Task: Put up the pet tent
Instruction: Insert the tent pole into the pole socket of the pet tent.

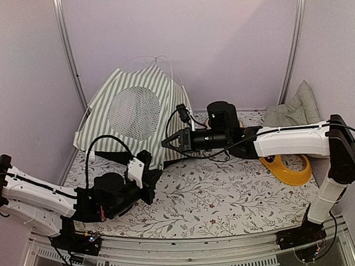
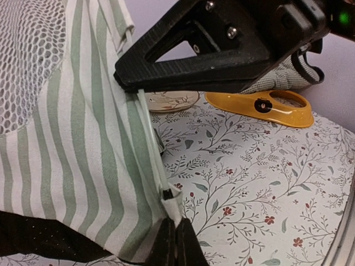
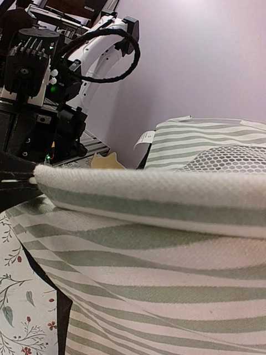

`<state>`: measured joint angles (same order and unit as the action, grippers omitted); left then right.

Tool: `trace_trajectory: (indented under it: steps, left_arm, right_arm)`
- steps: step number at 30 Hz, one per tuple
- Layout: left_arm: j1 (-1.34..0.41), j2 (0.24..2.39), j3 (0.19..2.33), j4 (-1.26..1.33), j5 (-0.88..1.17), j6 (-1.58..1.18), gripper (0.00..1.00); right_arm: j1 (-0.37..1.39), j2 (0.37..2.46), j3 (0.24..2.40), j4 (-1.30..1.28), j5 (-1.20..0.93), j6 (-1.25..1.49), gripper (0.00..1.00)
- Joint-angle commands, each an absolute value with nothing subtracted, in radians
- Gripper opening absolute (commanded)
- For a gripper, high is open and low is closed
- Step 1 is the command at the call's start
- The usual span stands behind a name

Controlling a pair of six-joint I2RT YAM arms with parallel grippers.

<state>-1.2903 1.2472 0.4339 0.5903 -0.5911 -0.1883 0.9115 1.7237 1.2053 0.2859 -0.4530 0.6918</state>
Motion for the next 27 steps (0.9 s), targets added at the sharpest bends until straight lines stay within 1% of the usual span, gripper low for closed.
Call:
trace_trajectory:
  steps: [1,12,19,27]
  left_arm:
    - [-1.285,1.270,0.426,0.457,-0.509,-0.216,0.00]
    - [-1.278,1.185,0.408,0.475,-0.504,-0.218,0.00]
    - [-1.268,1.208,0.432,0.458,-0.499,-0.217,0.00]
    - [-1.242,1.219,0.451,0.492,-0.486,-0.247,0.00]
  right_arm:
    - [0.887,1.715,1.255,0.430,-0.341,0.697,0.00]
    - [0.887,1.701,1.253,0.341,-0.250,0.628,0.00]
    - [0.899,1.736,1.291,0.363,-0.326,0.651,0.00]
    - [0.919,1.738,1.263,0.362,-0.316,0.670,0.00]
